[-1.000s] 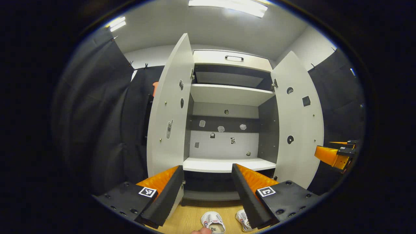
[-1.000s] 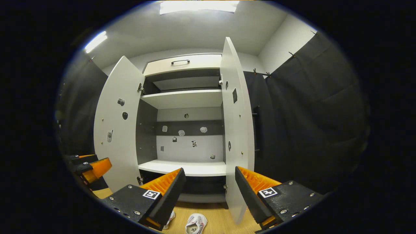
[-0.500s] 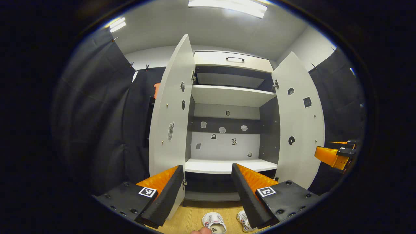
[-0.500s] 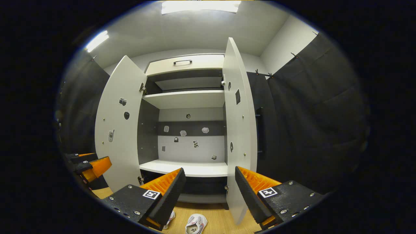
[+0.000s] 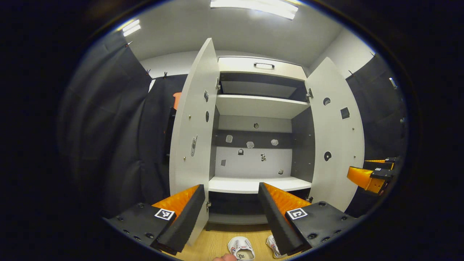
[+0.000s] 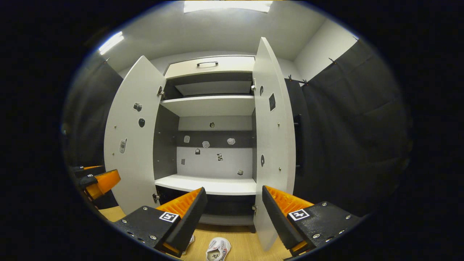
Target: Grab one shoe with the right hand and put it into the shoe cabinet, grab the other shoe with the left hand and put it into the shoe cabinet; then close the right door with the right hand and the left door with the left hand.
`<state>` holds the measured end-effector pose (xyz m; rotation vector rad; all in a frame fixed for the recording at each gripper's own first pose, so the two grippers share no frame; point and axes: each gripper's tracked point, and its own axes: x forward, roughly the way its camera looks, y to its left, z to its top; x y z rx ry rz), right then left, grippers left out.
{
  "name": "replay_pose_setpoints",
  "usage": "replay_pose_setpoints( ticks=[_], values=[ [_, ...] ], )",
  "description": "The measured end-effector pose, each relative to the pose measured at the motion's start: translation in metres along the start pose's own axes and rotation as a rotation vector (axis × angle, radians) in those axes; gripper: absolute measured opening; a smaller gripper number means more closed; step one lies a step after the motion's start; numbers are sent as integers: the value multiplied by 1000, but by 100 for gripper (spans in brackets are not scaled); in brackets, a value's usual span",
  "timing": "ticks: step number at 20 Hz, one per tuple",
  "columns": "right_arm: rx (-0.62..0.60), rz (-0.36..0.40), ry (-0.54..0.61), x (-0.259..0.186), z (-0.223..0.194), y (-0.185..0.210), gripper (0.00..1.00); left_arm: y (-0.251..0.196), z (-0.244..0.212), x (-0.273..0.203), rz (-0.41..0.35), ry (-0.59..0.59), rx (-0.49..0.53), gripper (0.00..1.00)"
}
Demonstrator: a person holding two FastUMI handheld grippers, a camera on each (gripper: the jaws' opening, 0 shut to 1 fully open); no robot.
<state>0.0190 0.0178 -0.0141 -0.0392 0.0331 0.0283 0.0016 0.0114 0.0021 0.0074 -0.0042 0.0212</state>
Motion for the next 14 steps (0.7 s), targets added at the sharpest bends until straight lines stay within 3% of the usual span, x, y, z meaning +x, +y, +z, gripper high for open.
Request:
replay_pose_setpoints(
  ticks=[6,11,14],
  values=[
    [-45,17,56,21,-43,13,94,4,-3,0,7,6,-5,96],
    [-76,8,206,35,-138,17,94,6,-7,0,5,5,-14,96],
    [-102,43,343,33,-213,26,94,8,-10,1,10,9,-19,96]
  ],
)
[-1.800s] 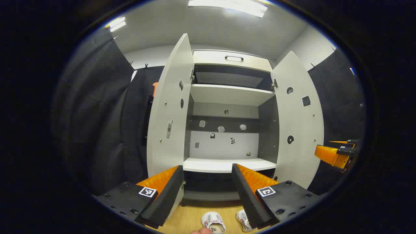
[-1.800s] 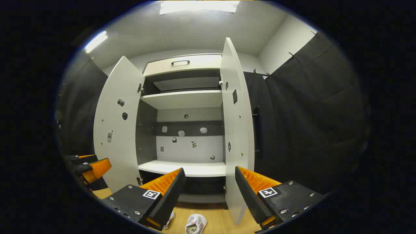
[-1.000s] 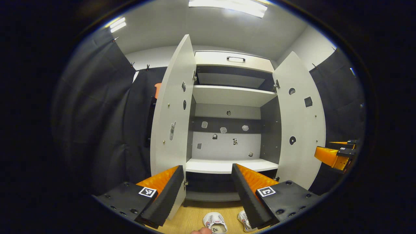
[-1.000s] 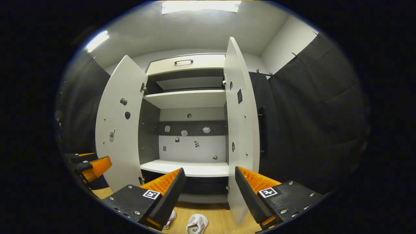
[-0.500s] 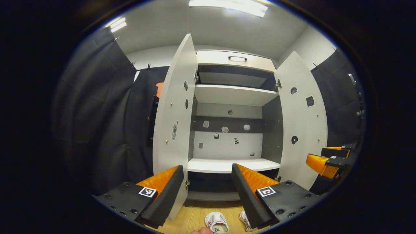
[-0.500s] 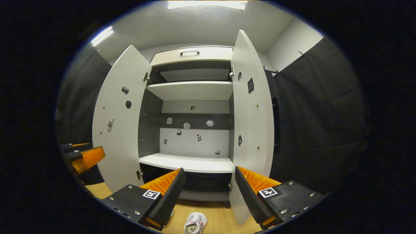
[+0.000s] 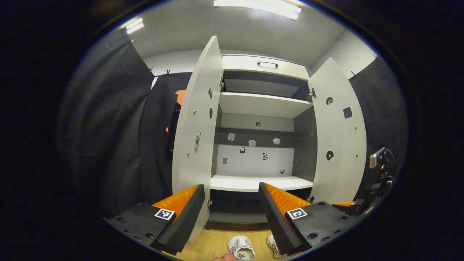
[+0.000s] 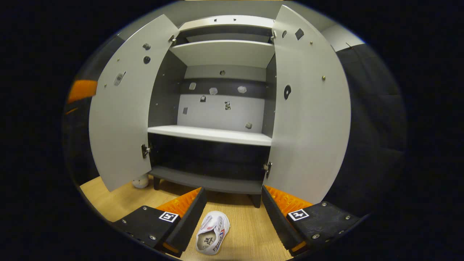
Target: Grab one shoe with the right hand and put it into the shoe cabinet, grab the other shoe with the left hand and put it into the shoe cabinet; then close the right door with the right hand and the left door with the left hand.
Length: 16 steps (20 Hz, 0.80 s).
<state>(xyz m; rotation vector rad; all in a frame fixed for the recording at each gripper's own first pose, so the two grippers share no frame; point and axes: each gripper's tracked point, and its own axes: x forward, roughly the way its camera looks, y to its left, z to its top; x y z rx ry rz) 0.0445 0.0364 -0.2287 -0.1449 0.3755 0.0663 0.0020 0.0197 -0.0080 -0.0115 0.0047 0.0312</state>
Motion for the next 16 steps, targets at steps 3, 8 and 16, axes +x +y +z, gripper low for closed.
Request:
replay_pose_setpoints(
  ticks=[3,8,16],
  values=[
    [-33,35,176,17,-82,11,90,0,-3,2,7,5,2,96],
    [-34,48,396,30,-175,15,88,-1,-3,0,9,-1,13,96],
    [-53,41,444,81,-203,15,81,-7,-9,-2,-1,22,24,96]
  ],
)
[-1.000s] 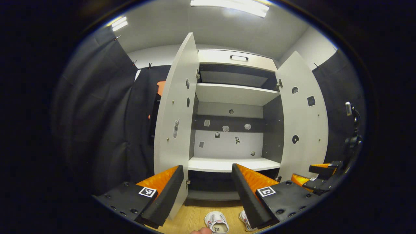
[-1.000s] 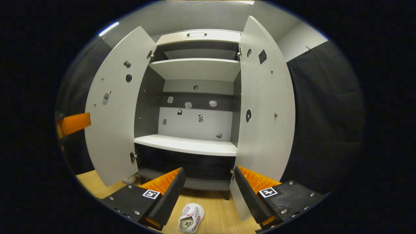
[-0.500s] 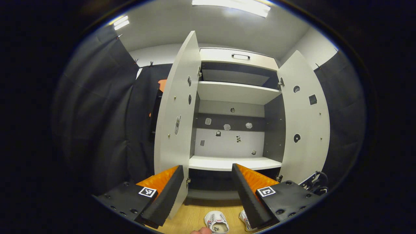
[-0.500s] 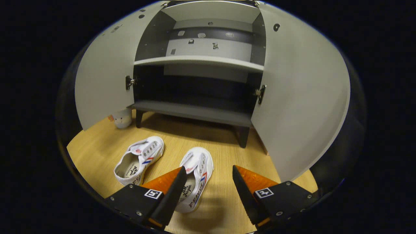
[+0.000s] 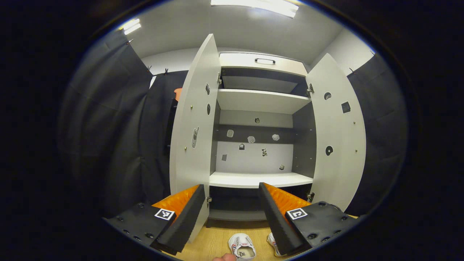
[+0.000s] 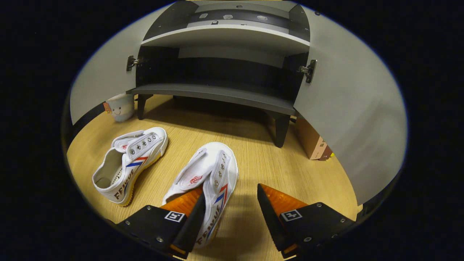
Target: Grab one shoe with the right hand and put it into the shoe cabinet, grab the other shoe with the left hand and put it into the shoe cabinet; then close the right door with the right hand and the left door with the left hand.
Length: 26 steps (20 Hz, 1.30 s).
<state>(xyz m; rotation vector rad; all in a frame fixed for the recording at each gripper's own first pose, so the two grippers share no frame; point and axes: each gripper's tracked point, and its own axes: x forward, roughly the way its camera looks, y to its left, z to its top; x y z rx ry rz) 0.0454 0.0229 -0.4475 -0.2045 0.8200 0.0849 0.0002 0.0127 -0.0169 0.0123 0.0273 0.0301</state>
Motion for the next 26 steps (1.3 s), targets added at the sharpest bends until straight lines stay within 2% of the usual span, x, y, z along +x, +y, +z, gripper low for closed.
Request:
replay_pose_setpoints(
  ticks=[3,5,6,7,8,9,10,11,12,15,17,21,26],
  values=[
    [21,28,-32,11,9,6,72,0,-1,-1,7,3,8,96],
    [-5,44,-58,14,10,9,62,0,-4,-1,10,11,14,96],
    [-19,54,-58,17,7,12,52,-1,-4,-1,10,13,15,96],
    [-17,68,-39,20,2,16,53,0,-4,-2,12,12,15,96],
    [-17,40,-48,23,3,11,46,0,-3,-3,16,7,15,96],
    [-3,25,-51,25,4,8,43,0,-3,-3,19,6,15,96],
    [11,0,-57,25,6,1,30,1,-2,-3,22,4,16,96],
    [23,-10,-53,25,5,-4,22,1,-1,-3,24,2,17,99],
    [37,-1,-60,23,7,-3,3,1,0,-3,24,0,16,96],
    [51,9,-73,18,13,-2,0,1,-1,-2,27,3,15,96],
    [55,9,-126,3,31,-4,0,0,-1,-1,24,2,11,96],
    [88,3,-261,-46,85,-7,0,-6,-1,1,8,-5,7,96],
    [160,58,-416,-121,169,-4,0,-12,-1,4,-17,-11,-4,96]
  ],
)
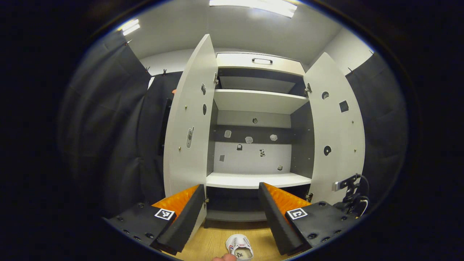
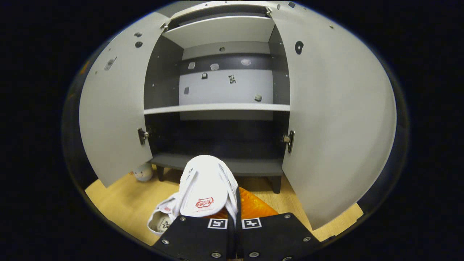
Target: Grab one shoe with the right hand and put it into the shoe cabinet, grab the other shoe with the left hand and put it into the shoe cabinet; then close the right door with the right hand and the left door with the left hand.
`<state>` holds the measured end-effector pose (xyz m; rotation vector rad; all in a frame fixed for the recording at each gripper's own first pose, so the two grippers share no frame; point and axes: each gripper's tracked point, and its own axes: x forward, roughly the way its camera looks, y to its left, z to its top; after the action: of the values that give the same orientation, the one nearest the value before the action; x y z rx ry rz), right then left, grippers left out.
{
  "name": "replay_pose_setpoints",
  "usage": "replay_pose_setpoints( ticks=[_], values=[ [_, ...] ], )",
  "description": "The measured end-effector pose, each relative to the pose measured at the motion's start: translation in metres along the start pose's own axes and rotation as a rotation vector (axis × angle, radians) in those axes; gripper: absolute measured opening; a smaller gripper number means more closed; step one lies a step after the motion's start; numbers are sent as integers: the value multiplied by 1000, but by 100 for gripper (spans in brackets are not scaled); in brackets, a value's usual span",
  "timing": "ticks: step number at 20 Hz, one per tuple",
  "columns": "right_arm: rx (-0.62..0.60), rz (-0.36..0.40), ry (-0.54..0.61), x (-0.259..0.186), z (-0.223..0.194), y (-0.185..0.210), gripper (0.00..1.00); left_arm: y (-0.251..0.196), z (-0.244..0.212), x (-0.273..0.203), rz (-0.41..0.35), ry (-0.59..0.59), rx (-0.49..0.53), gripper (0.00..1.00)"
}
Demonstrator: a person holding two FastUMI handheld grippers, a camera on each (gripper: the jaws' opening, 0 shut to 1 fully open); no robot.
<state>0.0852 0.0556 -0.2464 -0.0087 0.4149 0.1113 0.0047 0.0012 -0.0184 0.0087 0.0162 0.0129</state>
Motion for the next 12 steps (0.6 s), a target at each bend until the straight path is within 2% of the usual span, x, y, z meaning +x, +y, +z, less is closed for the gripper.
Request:
replay_pose_setpoints(
  ticks=[3,7,10,12],
  values=[
    [-11,-5,-84,2,73,1,0,-3,-2,0,-13,0,-6,96],
    [-28,-53,-108,12,161,-8,0,-3,-4,0,-12,3,-4,96],
    [-47,-110,-119,58,216,-20,0,-1,0,0,-10,-5,-10,96],
    [-42,-141,-99,89,232,-32,0,1,1,0,-5,-7,-6,96]
  ],
)
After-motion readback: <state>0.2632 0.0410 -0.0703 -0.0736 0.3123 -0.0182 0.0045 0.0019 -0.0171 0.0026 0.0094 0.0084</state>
